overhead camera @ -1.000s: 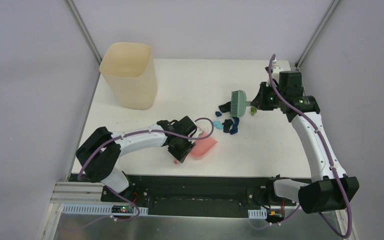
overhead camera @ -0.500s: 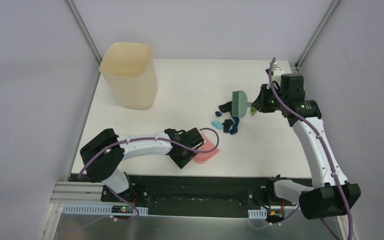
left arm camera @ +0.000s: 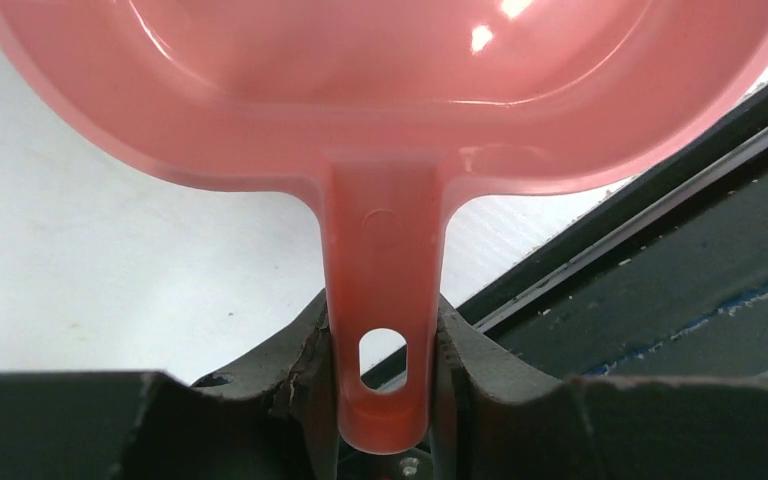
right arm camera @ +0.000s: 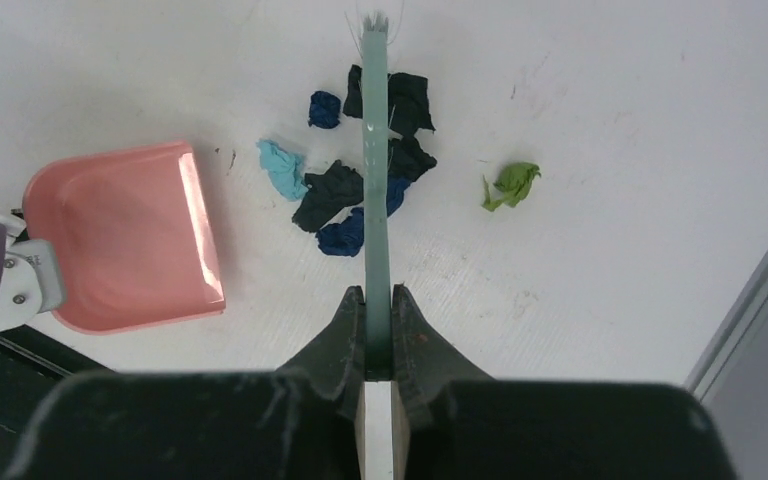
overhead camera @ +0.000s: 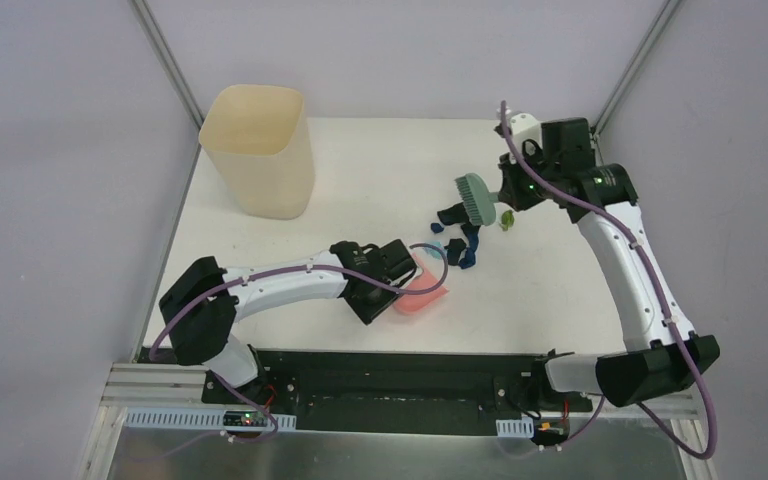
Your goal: Sweep away the paper scraps from the table
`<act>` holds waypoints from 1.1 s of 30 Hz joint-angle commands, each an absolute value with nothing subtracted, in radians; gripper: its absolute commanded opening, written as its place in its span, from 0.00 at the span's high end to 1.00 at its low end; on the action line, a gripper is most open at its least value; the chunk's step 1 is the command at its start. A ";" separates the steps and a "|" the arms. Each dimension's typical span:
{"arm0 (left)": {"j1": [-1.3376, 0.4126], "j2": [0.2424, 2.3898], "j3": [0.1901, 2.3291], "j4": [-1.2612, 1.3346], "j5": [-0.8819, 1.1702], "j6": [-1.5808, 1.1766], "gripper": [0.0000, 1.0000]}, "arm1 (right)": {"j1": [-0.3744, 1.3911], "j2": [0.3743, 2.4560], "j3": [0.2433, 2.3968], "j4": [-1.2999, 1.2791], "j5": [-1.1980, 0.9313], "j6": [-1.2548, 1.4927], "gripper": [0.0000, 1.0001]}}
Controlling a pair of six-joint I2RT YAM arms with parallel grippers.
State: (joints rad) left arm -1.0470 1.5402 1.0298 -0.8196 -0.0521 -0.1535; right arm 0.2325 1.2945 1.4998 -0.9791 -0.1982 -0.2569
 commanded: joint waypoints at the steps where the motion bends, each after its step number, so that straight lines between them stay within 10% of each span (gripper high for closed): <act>1: -1.053 1.629 1.215 -1.010 -0.095 -0.047 0.93 | 0.347 1.385 1.594 -1.049 0.003 -0.376 1.00; 22: -0.994 1.872 1.397 -1.104 -0.019 0.003 0.99 | 0.527 1.745 1.757 -1.086 0.084 -0.313 1.00; 33: -0.972 1.931 1.430 -1.084 -0.002 0.003 0.99 | 0.533 1.729 1.854 -1.260 -0.348 -0.211 1.00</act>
